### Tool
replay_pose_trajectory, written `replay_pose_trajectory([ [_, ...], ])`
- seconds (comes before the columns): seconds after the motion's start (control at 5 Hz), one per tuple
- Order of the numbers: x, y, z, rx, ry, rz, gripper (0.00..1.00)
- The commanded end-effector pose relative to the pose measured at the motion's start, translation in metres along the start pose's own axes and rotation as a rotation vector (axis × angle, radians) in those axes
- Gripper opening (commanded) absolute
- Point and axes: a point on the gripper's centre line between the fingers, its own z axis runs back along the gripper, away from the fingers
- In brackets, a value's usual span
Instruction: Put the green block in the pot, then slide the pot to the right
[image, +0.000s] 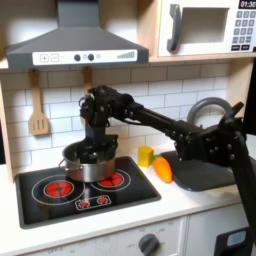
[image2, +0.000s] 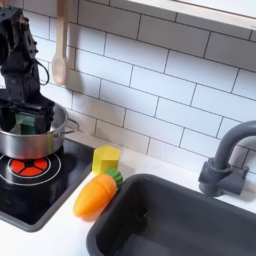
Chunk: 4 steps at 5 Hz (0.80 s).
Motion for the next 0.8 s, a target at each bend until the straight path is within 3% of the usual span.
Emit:
replay_pose_trajectory([
  [0.0,-0.009,-0.018,-0.003,-0.022,0.019,-0.050,1.00],
  [0.6,-0.026,-0.040,0.003,-0.047,0.028,-0.093,1.00],
])
